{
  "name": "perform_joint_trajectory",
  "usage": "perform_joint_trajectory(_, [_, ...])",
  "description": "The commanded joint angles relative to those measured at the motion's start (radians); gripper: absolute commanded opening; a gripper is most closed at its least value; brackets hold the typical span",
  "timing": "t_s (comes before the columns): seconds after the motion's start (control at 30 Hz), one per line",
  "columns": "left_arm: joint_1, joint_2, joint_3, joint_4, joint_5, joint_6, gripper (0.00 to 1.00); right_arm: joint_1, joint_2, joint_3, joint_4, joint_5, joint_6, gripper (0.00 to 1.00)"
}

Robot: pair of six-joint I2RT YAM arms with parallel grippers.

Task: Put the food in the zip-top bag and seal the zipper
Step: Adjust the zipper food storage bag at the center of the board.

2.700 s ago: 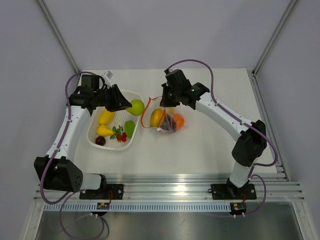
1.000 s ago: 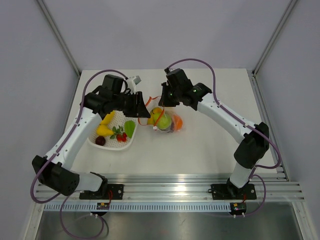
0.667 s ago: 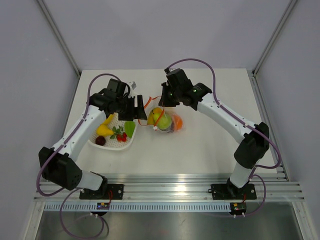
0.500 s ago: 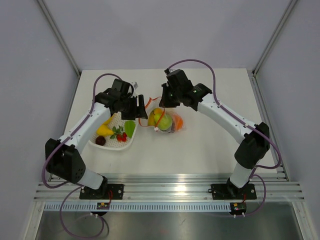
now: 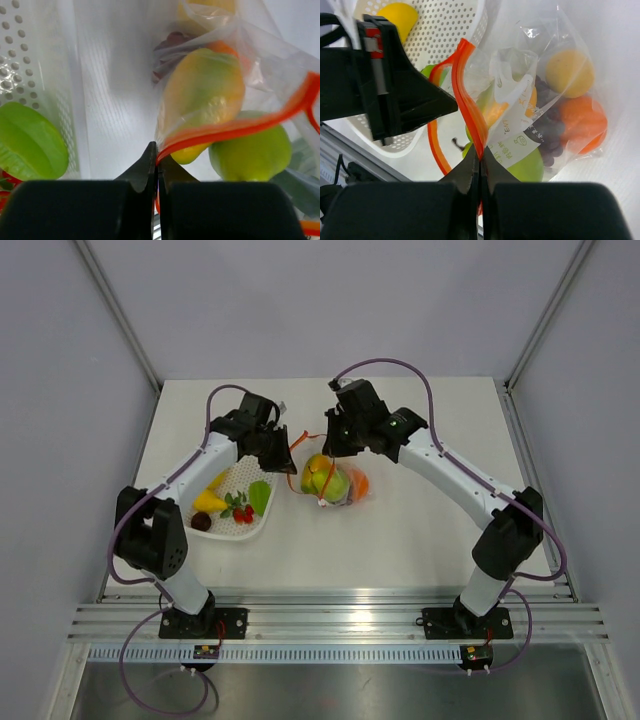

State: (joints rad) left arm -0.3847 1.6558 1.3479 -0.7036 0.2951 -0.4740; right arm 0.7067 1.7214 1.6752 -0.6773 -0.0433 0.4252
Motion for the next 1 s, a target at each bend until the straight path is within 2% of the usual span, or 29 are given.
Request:
perform_joint_trajectory(0.0, [0.003, -0.021, 0.115, 0.055, 0.107, -0.047, 0.0, -0.039, -0.031, 0.063, -0.014, 0.026, -0.054, 0.0])
perform_joint_trajectory(0.1, [-0.008, -0.013, 0.297, 0.024, 0.193, -0.089, 0.0, -0.065, -0.005, 0.257, -0.115, 0.114, -0.094, 0.0])
perform_joint_trajectory(0.13, [-0.013, -0.013, 0.379, 0.018, 0.203, -0.097, 0.0, -0.064, -0.002, 0.289, -0.149, 0.141, -0.106, 0.01])
perform_joint_trajectory(0.2, [-0.023, -0.002, 0.434, 0.006, 0.217, -0.121, 0.0, -0.065, -0.009, 0.32, -0.16, 0.154, -0.12, 0.02])
perform_joint_trajectory(0.33, [-0.029, 0.048, 0.416, -0.005, 0.231, -0.123, 0.0, -0.069, 0.003, 0.232, -0.114, 0.134, -0.103, 0.02])
perform_joint_trajectory(0.43, [-0.029, 0.125, 0.358, -0.014, 0.255, -0.123, 0.0, -0.084, 0.085, 0.178, -0.091, 0.151, -0.083, 0.0])
perform_joint_trajectory(0.53, [-0.029, 0.151, 0.341, -0.019, 0.28, -0.124, 0.0, -0.118, 0.164, 0.227, -0.142, 0.164, -0.08, 0.0])
perform_joint_trajectory(0.73, [-0.029, 0.116, 0.465, -0.079, 0.28, -0.121, 0.0, -0.138, 0.107, 0.375, -0.175, 0.18, -0.132, 0.04])
perform_joint_trajectory(0.83, [-0.029, 0.081, 0.445, -0.054, 0.286, -0.155, 0.0, -0.138, 0.112, 0.414, -0.185, 0.186, -0.157, 0.11])
perform_joint_trajectory(0.87, [-0.029, 0.072, 0.429, -0.027, 0.292, -0.185, 0.0, -0.139, 0.112, 0.413, -0.183, 0.187, -0.16, 0.16])
perform_joint_trajectory(0.97, [-0.029, 0.036, 0.356, 0.057, 0.283, -0.259, 0.0, -0.138, 0.075, 0.373, -0.156, 0.139, -0.169, 0.48])
